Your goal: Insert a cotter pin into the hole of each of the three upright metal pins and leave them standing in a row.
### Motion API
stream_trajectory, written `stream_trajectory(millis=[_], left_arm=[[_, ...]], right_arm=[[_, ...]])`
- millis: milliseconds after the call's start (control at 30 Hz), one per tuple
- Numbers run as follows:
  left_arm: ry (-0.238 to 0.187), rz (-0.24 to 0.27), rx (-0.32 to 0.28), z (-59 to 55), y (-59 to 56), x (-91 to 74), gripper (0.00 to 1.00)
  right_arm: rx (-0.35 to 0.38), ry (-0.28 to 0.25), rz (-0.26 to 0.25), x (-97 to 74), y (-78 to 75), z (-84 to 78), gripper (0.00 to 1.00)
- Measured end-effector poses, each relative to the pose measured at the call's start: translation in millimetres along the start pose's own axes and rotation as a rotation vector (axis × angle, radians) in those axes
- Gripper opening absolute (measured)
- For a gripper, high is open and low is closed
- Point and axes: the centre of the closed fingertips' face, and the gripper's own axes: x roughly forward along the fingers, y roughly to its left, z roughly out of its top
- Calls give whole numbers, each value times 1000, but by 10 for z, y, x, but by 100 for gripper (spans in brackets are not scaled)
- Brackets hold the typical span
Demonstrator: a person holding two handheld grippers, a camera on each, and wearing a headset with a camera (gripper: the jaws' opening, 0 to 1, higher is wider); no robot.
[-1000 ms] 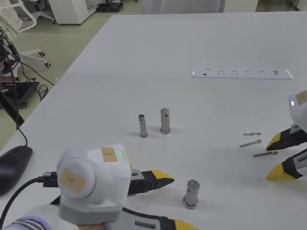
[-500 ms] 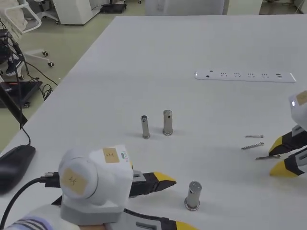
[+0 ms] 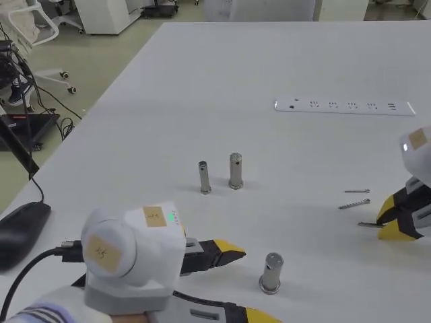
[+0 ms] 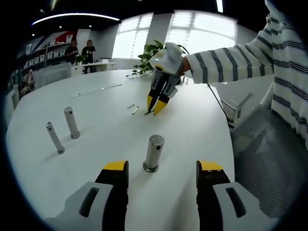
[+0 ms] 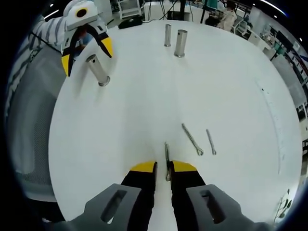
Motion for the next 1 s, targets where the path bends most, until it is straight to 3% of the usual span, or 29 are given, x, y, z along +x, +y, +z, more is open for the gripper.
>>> stream_trajectory(millis=[133,333,1000], left_arm=[[-2,4,2,9,-6,-7,56],[-4,10,0,22,-3,-13,56],[-26,17,-15,80,7,-45,55]], right_arm=[[-3,9,-24,3,-49,-11,6],[-41,33,-27,6,-34,-13,5],[20,17,-48,-7,-56,-27,3]])
